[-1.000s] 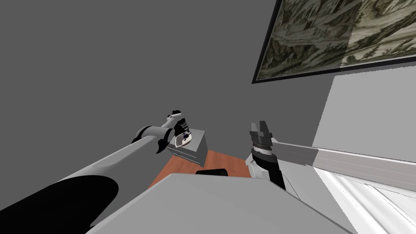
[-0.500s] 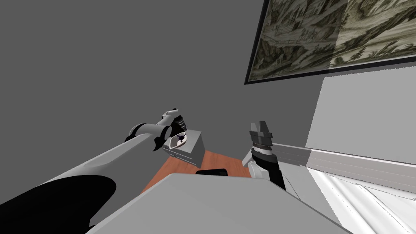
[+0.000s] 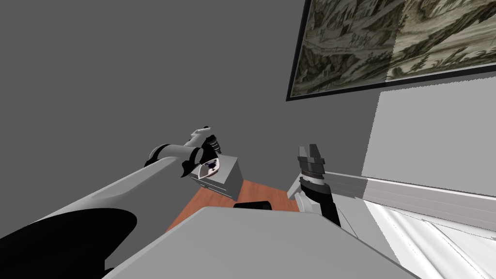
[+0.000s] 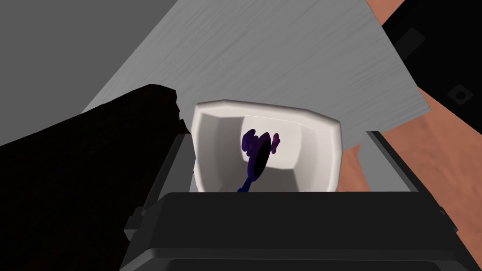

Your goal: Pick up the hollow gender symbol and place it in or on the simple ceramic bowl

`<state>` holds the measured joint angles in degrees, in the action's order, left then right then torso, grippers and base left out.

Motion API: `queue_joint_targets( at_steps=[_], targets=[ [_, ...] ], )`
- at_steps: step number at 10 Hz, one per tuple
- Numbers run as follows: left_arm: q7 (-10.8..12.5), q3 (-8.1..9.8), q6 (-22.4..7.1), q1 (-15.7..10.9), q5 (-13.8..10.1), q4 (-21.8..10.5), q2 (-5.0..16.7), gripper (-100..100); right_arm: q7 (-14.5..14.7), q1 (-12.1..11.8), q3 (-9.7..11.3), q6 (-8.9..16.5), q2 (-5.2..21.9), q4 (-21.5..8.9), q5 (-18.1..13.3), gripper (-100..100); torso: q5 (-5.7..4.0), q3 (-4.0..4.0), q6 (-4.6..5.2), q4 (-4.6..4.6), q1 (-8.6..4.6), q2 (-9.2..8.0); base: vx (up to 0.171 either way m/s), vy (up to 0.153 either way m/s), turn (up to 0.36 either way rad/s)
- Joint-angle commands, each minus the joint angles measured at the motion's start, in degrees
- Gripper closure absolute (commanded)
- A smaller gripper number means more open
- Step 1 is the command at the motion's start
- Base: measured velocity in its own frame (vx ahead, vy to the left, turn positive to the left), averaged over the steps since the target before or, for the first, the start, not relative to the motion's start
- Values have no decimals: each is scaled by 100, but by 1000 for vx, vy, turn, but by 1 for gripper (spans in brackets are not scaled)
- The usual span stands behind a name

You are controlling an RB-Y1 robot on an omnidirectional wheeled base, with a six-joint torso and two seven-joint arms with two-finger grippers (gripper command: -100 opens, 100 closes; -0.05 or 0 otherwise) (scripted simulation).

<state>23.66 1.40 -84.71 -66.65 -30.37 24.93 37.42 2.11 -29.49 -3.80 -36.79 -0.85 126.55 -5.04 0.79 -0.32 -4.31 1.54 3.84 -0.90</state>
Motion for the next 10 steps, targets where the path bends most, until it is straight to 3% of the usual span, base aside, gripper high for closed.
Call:
queue_joint_targets(
  at_steps=[1, 4, 5, 10],
  targets=[
    [-35, -14, 77, -71, 11, -273, -10, -100, 0, 0, 0, 0, 0, 0, 0, 0, 0, 0, 0, 0, 0, 0, -1, -6, -7],
    [-9, -8, 34, -28, 6, -181, -9, -100, 0, 0, -1, 0, 1, 0, 0, 0, 9, 4, -3, -1, 31, -7, -3, 7, -1],
    [-15, -9, 44, -34, 7, -196, -9, 0, 0, 0, -1, 0, 1, 0, 0, 0, 9, 3, -3, -1, 30, -6, 0, 0, 0],
    [-15, -9, 43, -33, 7, -195, -9, 0, 0, 0, -1, 0, 1, 0, 0, 0, 8, 3, -3, -1, 28, -5, 0, 0, 0]
  ],
)
